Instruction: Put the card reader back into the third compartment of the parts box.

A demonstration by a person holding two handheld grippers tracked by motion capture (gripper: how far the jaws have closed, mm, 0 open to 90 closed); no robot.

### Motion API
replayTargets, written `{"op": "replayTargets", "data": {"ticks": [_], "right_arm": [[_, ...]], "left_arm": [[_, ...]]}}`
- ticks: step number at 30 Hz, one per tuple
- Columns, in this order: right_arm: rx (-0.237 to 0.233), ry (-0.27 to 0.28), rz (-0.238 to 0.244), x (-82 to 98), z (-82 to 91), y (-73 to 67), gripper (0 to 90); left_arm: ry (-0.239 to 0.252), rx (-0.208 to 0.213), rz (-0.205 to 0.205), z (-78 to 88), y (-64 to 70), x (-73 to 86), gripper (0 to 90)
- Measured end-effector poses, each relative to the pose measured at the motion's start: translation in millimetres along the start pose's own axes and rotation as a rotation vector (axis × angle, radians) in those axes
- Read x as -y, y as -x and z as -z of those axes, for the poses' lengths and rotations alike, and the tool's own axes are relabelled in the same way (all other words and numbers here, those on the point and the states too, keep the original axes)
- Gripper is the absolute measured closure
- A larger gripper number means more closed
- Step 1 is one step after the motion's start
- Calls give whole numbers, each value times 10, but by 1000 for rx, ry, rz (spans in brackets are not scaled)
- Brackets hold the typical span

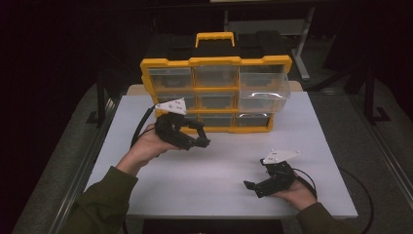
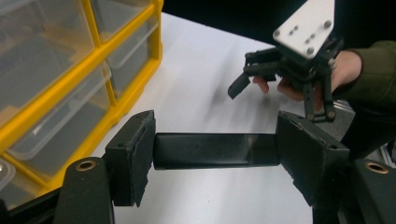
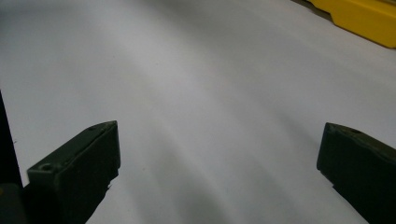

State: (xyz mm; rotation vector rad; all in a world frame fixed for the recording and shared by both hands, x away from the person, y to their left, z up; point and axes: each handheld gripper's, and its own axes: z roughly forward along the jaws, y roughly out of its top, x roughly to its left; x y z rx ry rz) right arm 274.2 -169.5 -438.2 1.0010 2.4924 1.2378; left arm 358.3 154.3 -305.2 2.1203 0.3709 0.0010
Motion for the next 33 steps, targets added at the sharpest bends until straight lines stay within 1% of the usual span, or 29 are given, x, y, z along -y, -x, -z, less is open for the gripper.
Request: {"op": "replayTargets", "data": {"ticks": [3,4,5,9,19,25,33], "right_arm": [[0,0,0,0,0,-1,0],[-1,0,0,0,0,-1,0],[-1,0,0,0,0,-1,0],[-1,0,0,0,0,0,0],[-1,0,1,0,1,4,0],[0,-1,0,0,-1,-2,0],[-1,-1,0,1,-2,-1,0]], "left_arm": [[2,4,-6,22,-9,-62,304],[3,4,-1,34,-10,-102,303],[3,4,-1,34,-10,-102,304],[12,16,-8,64,-23,-194,304],[20,31,-19,80,-18,-312,304],[32,44,-19,96,-54,-402,304],[38,51,-38,156,-84,-605,304]]}}
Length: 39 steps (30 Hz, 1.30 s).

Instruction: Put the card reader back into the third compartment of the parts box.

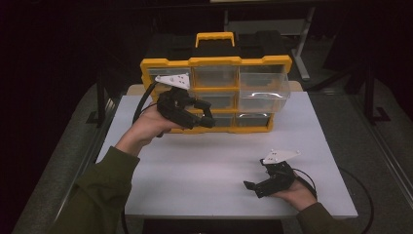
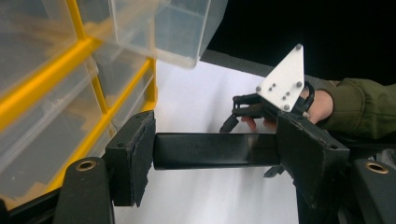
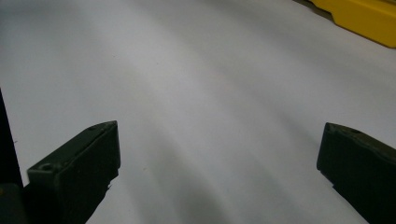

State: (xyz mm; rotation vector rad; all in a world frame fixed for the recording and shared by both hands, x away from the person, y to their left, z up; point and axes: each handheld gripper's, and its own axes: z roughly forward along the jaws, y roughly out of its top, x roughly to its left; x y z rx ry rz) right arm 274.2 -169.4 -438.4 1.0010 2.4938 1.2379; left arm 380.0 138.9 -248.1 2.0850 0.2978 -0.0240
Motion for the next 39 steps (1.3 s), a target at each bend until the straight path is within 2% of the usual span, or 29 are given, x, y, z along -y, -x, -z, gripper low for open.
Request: {"op": "replayTargets", "data": {"ticks": [7,15,22,29,39], "right_arm": [[-2,2,0,2,4,1,0],[-4,3,-2,2,10,-1,0],[-5,5,-1,1,10,0,0],[-7,3,-2,2,9,0,0],[-10,8,-2,8,21,0,0]], "left_arm": [[-5,2,-15,17,-44,-208,304],[-5,2,-54,61,-35,-497,303],[-12,12,-62,71,-49,-658,303],[-27,26,-83,-3,-46,-902,303],[-40,23,-105,-128,-49,-1118,303]]}}
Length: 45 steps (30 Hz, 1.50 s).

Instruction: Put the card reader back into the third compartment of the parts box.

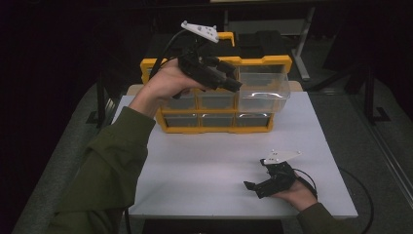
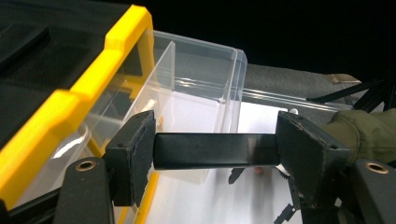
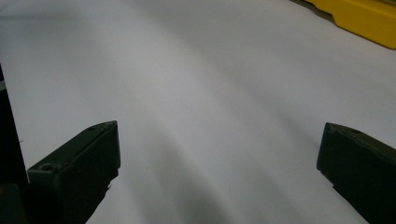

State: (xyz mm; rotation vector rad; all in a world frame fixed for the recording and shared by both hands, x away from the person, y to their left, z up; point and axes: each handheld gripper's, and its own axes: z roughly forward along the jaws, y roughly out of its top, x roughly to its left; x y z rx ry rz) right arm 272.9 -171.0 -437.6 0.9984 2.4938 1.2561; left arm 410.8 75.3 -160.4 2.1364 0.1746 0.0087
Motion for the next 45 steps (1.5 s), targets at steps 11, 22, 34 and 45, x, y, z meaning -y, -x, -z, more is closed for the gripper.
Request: {"op": "replayTargets", "data": {"ticks": [11,22,34,45], "right_arm": [[-3,1,0,2,3,1,0],[-9,2,3,7,13,-2,0],[-10,3,6,10,17,-3,0],[-7,0,4,38,30,5,0]], "left_arm": [[-23,2,14,-242,-113,-170,303],[-39,-2,19,-469,-151,-231,303],[1,-5,33,-555,-158,-230,258],[2,0,37,-418,-159,-148,218]]}}
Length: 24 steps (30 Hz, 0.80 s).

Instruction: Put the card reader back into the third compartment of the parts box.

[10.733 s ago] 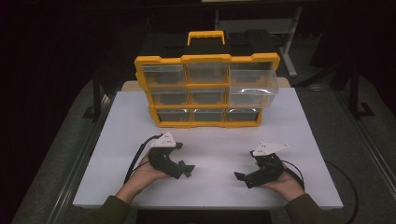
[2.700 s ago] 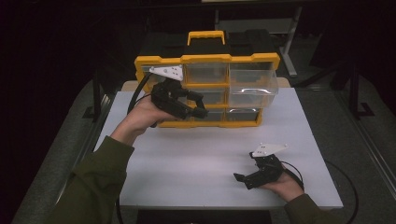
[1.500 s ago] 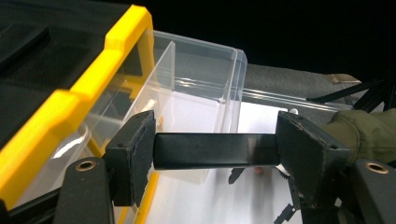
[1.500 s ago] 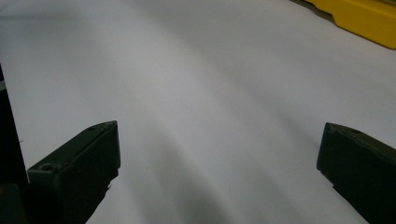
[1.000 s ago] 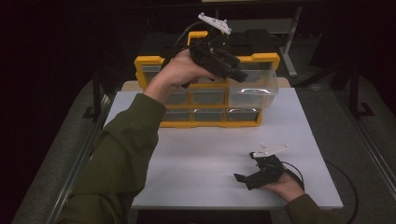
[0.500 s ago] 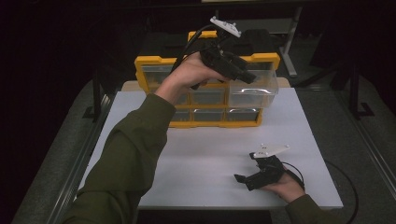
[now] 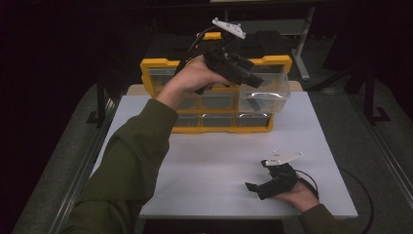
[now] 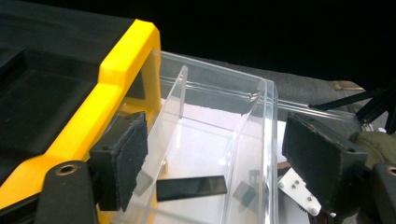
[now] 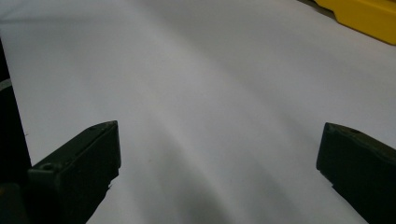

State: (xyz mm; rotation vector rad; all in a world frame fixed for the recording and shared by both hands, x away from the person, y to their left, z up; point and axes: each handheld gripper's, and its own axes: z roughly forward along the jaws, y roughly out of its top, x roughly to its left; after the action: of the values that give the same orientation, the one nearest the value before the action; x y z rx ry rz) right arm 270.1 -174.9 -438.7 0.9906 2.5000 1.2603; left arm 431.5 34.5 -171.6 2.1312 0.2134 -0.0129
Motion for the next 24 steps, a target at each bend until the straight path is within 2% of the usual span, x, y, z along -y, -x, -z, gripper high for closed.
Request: {"op": "replayTargets", "data": {"ticks": [4,11,17,24], "right_arm": [[-2,-5,3,9,-6,2,0],[-1,-4,-1,23,1,12,0],[-3,-4,-5,12,-2,15,0],[2,-2,-6,4,-10,10,0]], "left_arm": [[11,-11,1,96,9,49,194],[0,-27,-12,271,62,161,166],[8,-40,-10,436,108,308,142],[13,-75,-1,628,153,503,127]]}}
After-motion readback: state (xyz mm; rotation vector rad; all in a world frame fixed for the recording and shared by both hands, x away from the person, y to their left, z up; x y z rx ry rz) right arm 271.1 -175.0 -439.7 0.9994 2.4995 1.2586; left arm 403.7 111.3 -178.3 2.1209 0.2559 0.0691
